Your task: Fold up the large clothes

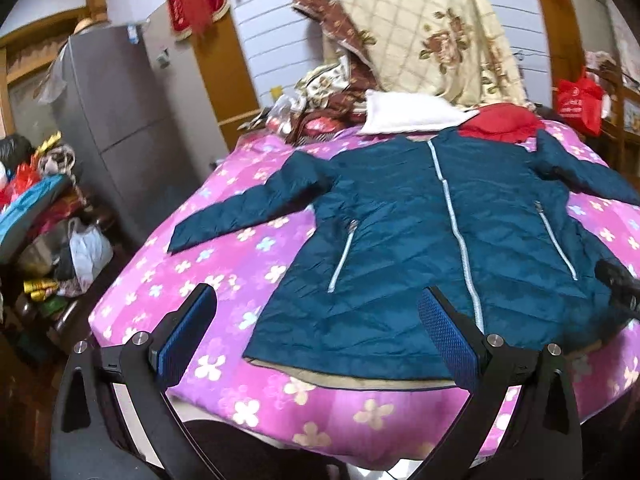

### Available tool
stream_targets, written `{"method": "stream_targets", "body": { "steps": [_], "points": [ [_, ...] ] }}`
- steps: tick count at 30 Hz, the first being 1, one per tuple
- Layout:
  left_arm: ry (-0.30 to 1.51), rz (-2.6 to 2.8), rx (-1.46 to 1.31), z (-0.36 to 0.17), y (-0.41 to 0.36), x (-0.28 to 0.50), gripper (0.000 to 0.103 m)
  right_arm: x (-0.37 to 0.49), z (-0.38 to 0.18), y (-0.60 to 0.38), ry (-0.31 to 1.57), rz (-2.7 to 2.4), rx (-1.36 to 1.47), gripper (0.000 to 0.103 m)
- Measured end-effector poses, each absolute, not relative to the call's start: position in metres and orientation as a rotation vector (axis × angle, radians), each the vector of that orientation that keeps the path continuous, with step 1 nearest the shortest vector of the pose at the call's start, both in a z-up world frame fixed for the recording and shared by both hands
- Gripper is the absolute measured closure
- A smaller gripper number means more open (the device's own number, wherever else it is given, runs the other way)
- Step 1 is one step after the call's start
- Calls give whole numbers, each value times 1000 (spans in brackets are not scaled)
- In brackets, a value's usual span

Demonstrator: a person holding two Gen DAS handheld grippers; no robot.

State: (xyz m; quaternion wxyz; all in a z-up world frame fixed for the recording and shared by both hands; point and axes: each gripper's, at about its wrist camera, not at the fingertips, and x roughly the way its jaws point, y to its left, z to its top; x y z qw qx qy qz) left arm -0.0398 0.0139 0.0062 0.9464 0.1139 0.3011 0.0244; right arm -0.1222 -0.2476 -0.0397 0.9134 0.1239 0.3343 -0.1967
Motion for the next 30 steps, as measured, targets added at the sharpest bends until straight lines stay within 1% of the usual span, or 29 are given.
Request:
{"method": "stream_targets", "body": {
  "steps": [7,12,16,21,30],
  "points": [
    [650,114,191,3,34,-29,1,-124,-36,-225,646,-381,165,0],
    [634,144,177,0,39,-30,2,-128,-33,-230,607,-410,210,0],
    [654,126,150,-2,47,-25,2,-126,-36,-238,643,-388,266,0],
    [637,154,191,-2,46,-23,2,-120,-41,-229,684,-376,202,0],
    [678,166,138,-4,57,-18,2,-115,-48,-214,722,-327,145,0]
  ]
}}
